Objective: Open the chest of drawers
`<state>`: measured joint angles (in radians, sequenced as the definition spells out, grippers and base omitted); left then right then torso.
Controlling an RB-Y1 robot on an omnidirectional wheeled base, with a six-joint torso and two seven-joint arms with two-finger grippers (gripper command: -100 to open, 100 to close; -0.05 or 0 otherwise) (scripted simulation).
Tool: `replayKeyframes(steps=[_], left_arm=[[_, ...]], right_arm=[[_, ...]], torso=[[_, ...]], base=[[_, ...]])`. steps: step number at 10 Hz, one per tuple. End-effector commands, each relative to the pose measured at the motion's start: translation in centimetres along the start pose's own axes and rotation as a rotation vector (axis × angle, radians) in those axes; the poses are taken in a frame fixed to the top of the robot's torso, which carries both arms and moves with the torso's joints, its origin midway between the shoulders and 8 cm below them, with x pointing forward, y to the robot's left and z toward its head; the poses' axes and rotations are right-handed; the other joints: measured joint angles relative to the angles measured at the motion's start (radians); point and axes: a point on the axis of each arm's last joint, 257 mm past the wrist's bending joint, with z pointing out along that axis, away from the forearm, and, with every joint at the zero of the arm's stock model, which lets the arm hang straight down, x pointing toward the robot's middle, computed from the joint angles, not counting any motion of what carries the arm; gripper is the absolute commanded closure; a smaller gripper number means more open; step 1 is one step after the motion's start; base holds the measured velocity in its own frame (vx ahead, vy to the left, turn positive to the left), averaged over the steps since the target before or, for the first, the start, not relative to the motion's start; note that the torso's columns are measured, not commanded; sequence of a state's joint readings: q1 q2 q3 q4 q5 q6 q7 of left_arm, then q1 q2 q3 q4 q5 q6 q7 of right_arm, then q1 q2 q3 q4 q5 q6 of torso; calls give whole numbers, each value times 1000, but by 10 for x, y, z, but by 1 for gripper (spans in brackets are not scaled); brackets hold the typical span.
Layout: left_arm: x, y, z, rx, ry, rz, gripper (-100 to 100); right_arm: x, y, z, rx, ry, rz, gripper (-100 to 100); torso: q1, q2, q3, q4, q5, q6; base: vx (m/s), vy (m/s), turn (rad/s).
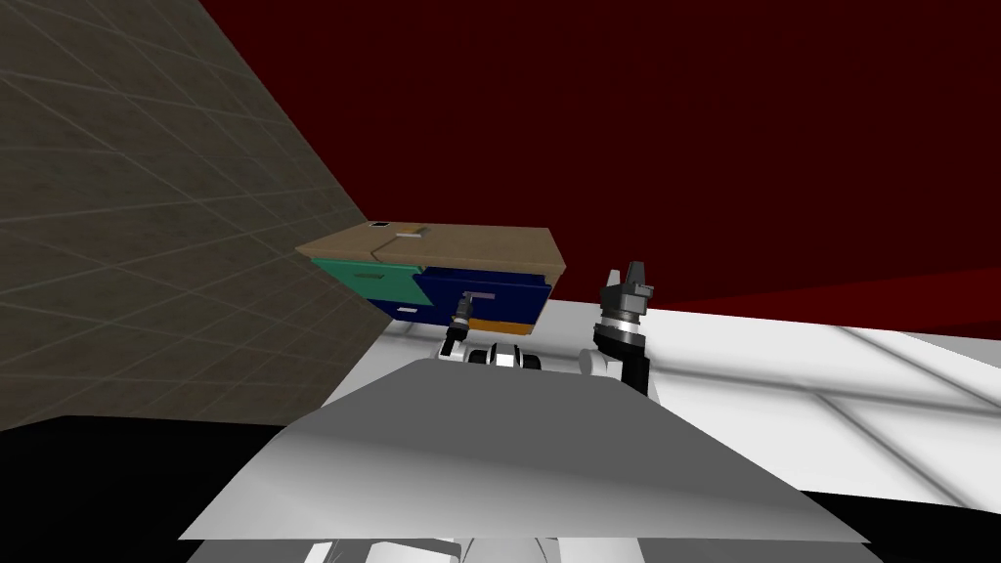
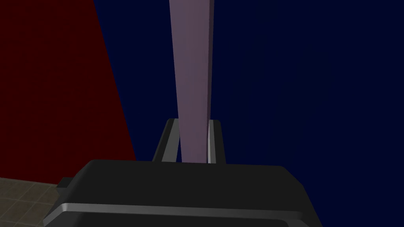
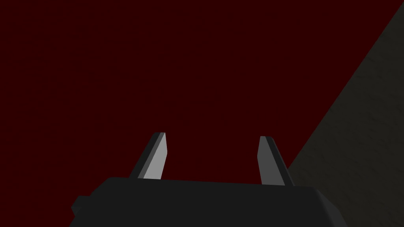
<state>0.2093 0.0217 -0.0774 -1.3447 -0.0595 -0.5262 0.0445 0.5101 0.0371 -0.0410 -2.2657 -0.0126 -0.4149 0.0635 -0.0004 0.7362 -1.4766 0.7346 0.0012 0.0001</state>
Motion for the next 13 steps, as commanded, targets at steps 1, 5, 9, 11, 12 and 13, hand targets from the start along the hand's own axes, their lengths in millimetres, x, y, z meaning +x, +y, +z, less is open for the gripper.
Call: replayKeyframes(steps=[1, 5, 9, 11, 12, 13], left_arm=[[0, 4, -3, -12, 2, 0, 100], [3, 7, -8, -26, 9, 0, 100], [5, -16, 15, -16, 12, -1, -100], [6, -26, 26, -16, 14, -1, -100], [6, -31, 30, -16, 15, -1, -100], [7, -36, 35, -16, 16, -1, -100]], right_arm=[[0, 0, 0, 0, 0, 0, 0], [0, 0, 0, 0, 0, 0, 0], [0, 0, 0, 0, 0, 0, 0], [0, 0, 0, 0, 0, 0, 0], [0, 0, 0, 0, 0, 0, 0], [0, 0, 0, 0, 0, 0, 0]], torso=[[0, -6, -4, 1, -1, 1], [2, -1, 0, 0, 1, 1], [0, -1, -1, 3, -1, 0], [0, 3, 1, 4, -1, 0], [0, 3, 1, 4, -1, 0], [0, 2, 1, 4, -1, 0]], base=[[-127, 4, 23], [-184, 9, 13], [-54, 4, 9], [-44, 5, 8], [-43, 7, 8], [-44, 1, 9]])
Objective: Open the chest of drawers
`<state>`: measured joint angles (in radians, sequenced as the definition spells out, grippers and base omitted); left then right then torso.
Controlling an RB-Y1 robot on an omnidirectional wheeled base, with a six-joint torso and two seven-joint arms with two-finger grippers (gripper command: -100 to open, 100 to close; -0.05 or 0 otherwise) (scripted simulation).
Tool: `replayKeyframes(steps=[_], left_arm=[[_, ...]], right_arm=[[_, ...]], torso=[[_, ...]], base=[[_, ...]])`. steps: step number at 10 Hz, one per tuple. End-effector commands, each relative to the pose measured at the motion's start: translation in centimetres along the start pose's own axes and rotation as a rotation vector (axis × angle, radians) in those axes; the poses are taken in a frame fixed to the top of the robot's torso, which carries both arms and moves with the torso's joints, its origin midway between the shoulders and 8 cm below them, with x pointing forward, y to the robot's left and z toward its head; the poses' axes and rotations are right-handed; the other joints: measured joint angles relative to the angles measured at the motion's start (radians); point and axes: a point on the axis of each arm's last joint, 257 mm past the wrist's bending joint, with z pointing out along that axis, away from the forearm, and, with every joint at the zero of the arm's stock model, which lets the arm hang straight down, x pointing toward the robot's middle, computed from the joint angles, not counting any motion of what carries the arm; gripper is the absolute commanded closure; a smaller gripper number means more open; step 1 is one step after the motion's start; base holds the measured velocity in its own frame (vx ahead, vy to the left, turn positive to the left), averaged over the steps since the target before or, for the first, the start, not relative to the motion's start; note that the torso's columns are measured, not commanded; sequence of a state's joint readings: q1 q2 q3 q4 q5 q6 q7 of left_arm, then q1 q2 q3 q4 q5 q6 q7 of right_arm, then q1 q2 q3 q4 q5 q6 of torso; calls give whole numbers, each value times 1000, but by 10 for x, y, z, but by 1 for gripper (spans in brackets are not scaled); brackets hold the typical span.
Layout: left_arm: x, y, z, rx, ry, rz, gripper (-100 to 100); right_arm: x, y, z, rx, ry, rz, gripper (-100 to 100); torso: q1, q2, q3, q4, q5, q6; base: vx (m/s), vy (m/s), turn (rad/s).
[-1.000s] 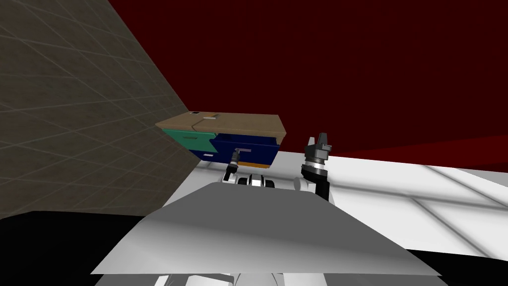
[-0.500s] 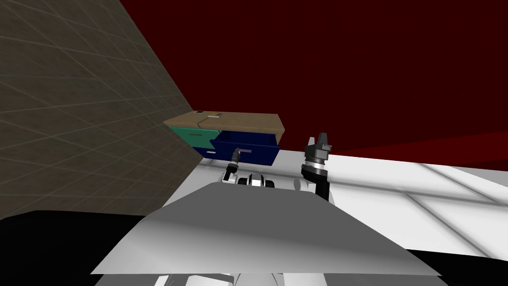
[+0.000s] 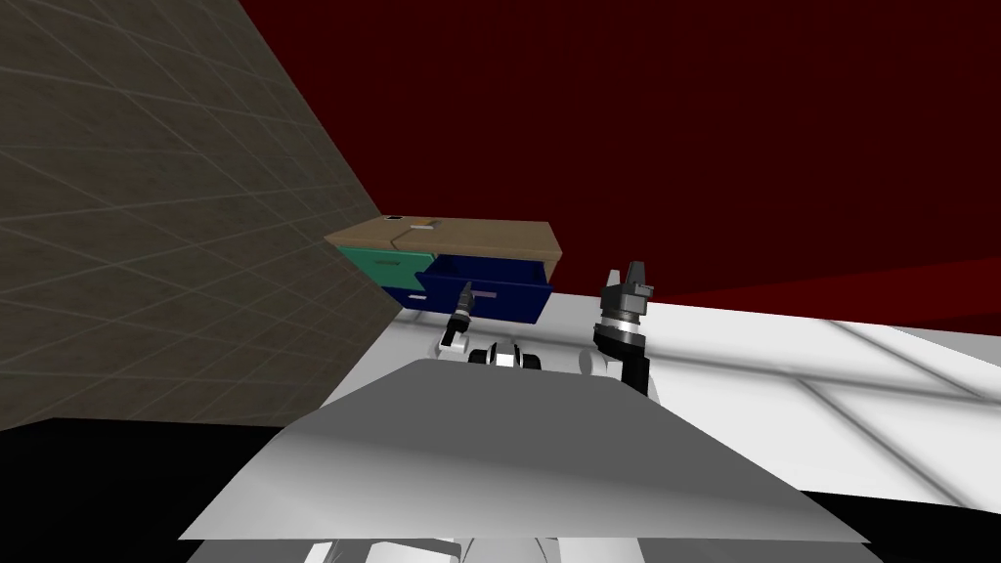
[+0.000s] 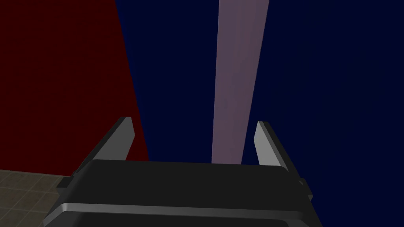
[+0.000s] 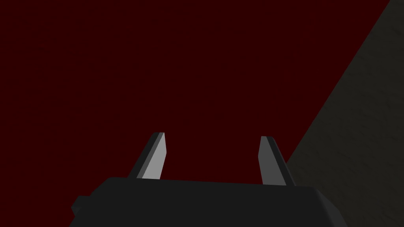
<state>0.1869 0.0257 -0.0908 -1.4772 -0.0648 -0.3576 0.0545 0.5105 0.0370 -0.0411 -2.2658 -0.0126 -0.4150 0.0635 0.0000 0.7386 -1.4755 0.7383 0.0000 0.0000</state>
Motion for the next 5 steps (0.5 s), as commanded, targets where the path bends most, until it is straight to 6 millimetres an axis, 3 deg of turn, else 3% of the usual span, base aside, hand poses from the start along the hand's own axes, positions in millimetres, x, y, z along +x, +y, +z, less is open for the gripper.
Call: replayKeyframes(steps=[1, 2, 3, 4, 5], left_arm=[[0, -14, 13, -1, 2, 0, -100], [1, -19, 17, -1, 3, 0, -100], [1, -12, 13, -6, 2, 0, -100], [1, -12, 13, -11, 2, 0, 0], [1, -11, 13, -13, 2, 0, 0]], right_arm=[[0, 0, 0, 0, 0, 0, 0], [0, 0, 0, 0, 0, 0, 0], [0, 0, 0, 0, 0, 0, 0], [0, 0, 0, 0, 0, 0, 0], [0, 0, 0, 0, 0, 0, 0]], torso=[[0, -1, 0, 0, 0, 0], [0, -1, -1, 0, 0, 0], [-1, 1, 0, 2, -1, 0], [-1, 1, 0, 1, -1, 0], [-1, 0, 0, 1, -1, 0]], base=[[-42, -2, 12], [-43, 2, 5], [-15, 3, -1], [0, 0, 0], [0, 0, 0]])
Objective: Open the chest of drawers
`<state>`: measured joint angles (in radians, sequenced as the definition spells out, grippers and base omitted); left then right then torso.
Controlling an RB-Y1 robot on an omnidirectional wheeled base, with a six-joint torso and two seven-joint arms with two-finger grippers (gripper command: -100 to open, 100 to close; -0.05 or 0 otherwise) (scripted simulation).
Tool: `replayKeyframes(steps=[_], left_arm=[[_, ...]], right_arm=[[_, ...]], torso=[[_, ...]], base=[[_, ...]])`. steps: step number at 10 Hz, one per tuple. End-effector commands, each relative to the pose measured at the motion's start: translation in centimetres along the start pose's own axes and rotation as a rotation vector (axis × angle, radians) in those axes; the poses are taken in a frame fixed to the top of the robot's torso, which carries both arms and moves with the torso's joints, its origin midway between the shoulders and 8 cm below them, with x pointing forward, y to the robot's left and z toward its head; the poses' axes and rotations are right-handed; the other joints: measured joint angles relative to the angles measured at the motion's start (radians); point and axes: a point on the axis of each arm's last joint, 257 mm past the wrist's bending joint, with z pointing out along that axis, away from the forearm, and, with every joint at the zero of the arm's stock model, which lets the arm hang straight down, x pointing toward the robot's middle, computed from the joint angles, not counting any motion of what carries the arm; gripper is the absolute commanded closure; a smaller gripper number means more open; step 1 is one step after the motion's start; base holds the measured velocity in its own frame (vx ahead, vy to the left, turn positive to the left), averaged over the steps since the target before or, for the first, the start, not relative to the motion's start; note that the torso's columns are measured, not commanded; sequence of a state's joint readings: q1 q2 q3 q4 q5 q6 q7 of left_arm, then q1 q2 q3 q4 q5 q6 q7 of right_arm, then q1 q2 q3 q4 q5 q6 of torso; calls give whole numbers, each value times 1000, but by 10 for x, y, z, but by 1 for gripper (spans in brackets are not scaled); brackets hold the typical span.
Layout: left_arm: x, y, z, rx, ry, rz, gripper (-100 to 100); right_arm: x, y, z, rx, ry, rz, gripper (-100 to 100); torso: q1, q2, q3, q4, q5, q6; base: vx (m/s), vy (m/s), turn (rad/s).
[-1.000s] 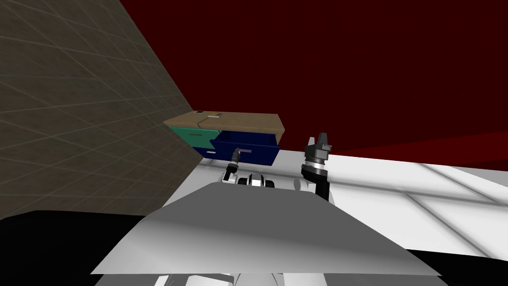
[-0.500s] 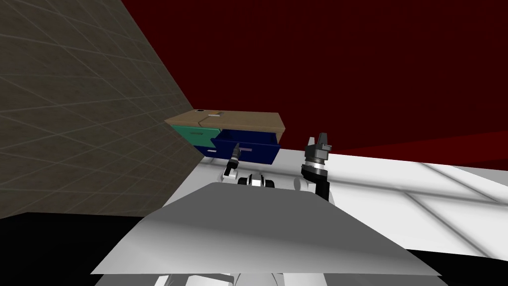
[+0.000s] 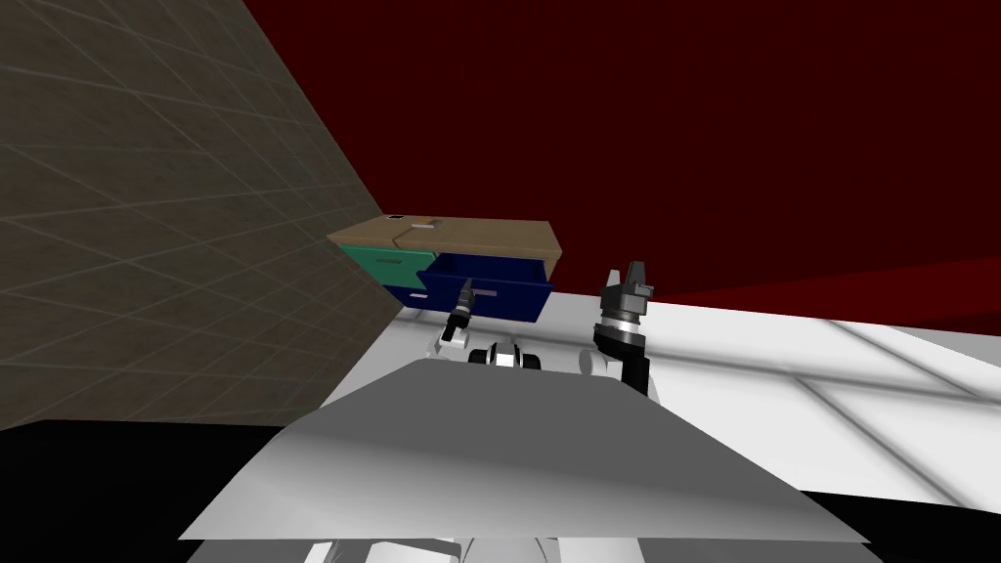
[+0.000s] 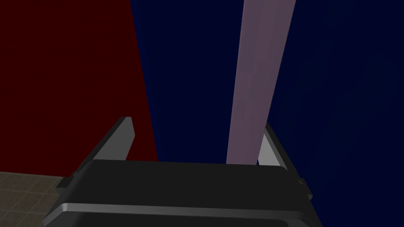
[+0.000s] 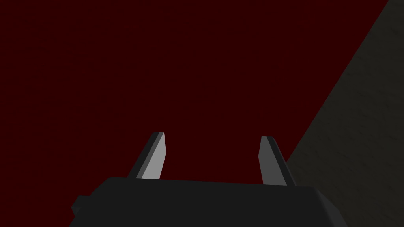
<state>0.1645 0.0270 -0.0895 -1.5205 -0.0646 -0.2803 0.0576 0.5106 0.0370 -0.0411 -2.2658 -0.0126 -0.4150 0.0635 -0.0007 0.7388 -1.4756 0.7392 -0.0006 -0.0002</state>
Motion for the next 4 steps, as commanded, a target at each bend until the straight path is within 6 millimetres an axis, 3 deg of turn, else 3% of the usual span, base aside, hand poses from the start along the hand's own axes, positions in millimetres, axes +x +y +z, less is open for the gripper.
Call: replayKeyframes(steps=[1, 4], left_arm=[[0, 0, 0, -1, 0, 0, 0], [0, 1, 0, -3, 0, 0, 0]], right_arm=[[0, 0, 0, 0, 0, 0, 0], [0, 0, 0, 0, 0, 0, 0]], torso=[[0, 0, 0, 0, 0, 0], [1, -1, 0, -1, 1, 0]], base=[[0, 0, 0], [0, 0, 0]])
